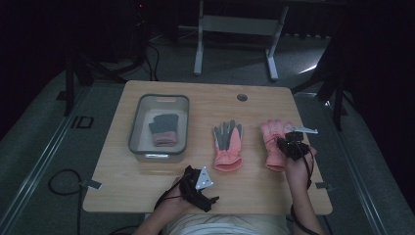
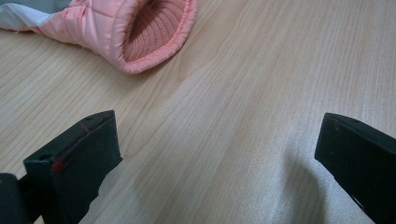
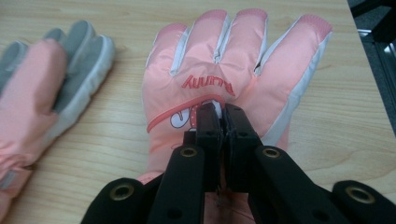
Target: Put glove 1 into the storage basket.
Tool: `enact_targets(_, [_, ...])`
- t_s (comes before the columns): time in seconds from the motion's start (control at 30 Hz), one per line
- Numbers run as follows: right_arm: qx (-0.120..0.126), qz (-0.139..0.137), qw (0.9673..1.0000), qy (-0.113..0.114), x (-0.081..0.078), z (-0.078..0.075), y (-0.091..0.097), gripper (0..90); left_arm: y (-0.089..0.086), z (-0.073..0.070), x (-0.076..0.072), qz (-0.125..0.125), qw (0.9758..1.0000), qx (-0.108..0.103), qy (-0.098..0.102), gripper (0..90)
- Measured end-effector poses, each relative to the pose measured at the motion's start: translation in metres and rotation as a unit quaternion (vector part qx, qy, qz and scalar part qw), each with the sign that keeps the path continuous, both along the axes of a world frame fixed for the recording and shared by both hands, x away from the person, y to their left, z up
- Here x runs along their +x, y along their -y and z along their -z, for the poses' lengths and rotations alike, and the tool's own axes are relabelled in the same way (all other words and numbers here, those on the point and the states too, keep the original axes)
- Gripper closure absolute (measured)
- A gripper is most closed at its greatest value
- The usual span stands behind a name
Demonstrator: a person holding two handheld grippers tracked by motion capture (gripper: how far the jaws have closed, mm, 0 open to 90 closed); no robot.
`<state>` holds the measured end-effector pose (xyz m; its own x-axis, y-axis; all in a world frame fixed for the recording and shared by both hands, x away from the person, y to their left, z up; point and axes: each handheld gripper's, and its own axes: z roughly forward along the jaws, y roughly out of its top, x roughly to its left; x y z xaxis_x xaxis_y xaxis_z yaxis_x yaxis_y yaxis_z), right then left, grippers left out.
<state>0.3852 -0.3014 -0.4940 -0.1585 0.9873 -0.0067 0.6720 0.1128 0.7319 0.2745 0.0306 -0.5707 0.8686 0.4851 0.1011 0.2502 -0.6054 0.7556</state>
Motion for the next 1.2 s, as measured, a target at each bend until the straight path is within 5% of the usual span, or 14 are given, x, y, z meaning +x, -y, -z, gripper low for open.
enact_targets(0.23, [-0.005,0.002,0.9995,-0.031,0.017,0.025,0.003,84.9,-0.001,-0.001,0.0,0.001,1.0,-0.005,-0.002,0.0])
enact_targets(0.47, [-0.007,-0.007,0.9992,-0.039,0.022,0.032,0.005,82.0,-0.002,-0.001,0.0,0.002,1.0,-0.006,-0.004,0.0])
enact_targets(0.7, [0.002,-0.038,0.9989,-0.027,0.02,0.025,0.015,69.5,-0.003,-0.002,0.001,0.005,0.9999,-0.008,-0.008,0.0])
enact_targets(0.8, [-0.006,-0.07,0.9972,-0.025,0.019,0.023,0.019,64.2,-0.004,-0.002,0.002,0.002,0.9998,-0.015,-0.012,0.0])
enact_targets(0.87, [-0.037,-0.101,0.9939,-0.021,0.02,0.018,0.018,63.9,-0.004,-0.002,0.003,0.003,0.9998,-0.014,-0.012,0.0])
enact_targets(1.2, [-0.062,-0.141,0.9871,-0.044,0.027,0.028,0.023,60.7,-0.006,-0.002,0.002,0.001,0.9998,-0.015,-0.011,0.0])
